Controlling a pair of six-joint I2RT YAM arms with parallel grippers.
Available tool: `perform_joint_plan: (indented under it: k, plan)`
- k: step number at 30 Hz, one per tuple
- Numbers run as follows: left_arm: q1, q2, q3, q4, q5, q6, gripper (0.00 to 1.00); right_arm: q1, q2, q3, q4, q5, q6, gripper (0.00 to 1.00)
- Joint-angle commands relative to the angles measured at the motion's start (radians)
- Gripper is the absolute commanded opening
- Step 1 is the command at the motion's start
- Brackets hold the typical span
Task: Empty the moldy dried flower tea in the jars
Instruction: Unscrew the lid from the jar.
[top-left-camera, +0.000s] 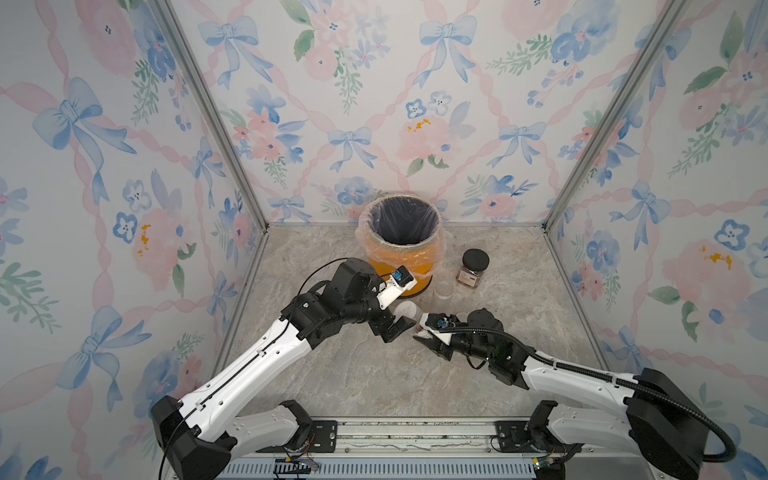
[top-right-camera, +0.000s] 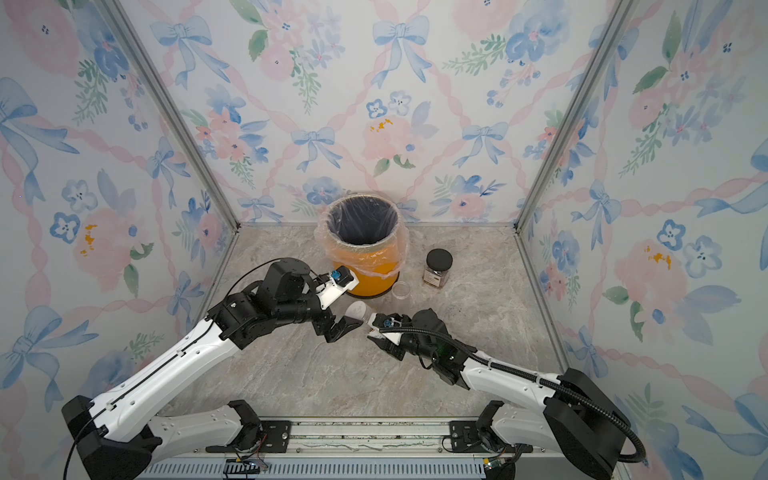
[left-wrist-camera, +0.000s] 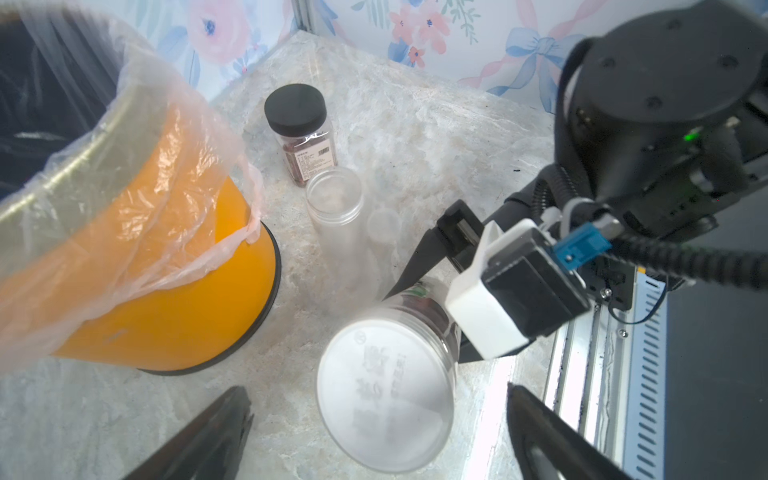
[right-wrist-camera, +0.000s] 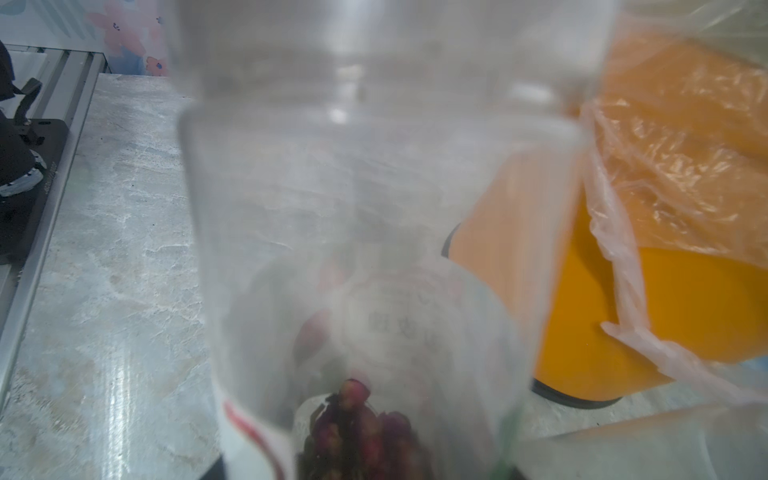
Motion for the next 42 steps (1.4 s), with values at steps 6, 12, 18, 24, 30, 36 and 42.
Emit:
perform_joint_plan:
  k: [6, 12, 18, 24, 30, 36, 42]
  plan:
    - [0.011, -0.073, -0.036, 0.007, 0.135, 0.373, 0.98, -0.050, -0.072, 0.011, -0.061, -0.141, 0.044, 0.54]
    - [0.014, -0.031, -0.033, 0.007, 0.193, 0.531, 0.98, -0.061, -0.113, 0.059, -0.200, -0.245, 0.041, 0.54]
    - [0.021, 0.024, -0.024, 0.007, 0.208, 0.570, 0.98, -0.061, -0.137, 0.083, -0.275, -0.282, 0.023, 0.54]
    - [0.021, 0.070, -0.013, 0.007, 0.223, 0.578, 0.98, -0.059, -0.130, 0.108, -0.316, -0.304, -0.001, 0.55]
    - [0.022, 0.111, -0.009, 0.007, 0.323, 0.547, 0.95, -0.059, -0.117, 0.136, -0.341, -0.301, -0.031, 0.55]
    - [0.022, 0.150, -0.017, 0.006, 0.361, 0.489, 0.85, -0.062, -0.107, 0.159, -0.365, -0.299, -0.060, 0.55]
    - [0.022, 0.152, -0.019, 0.006, 0.411, 0.467, 0.75, -0.068, -0.092, 0.170, -0.384, -0.300, -0.081, 0.55]
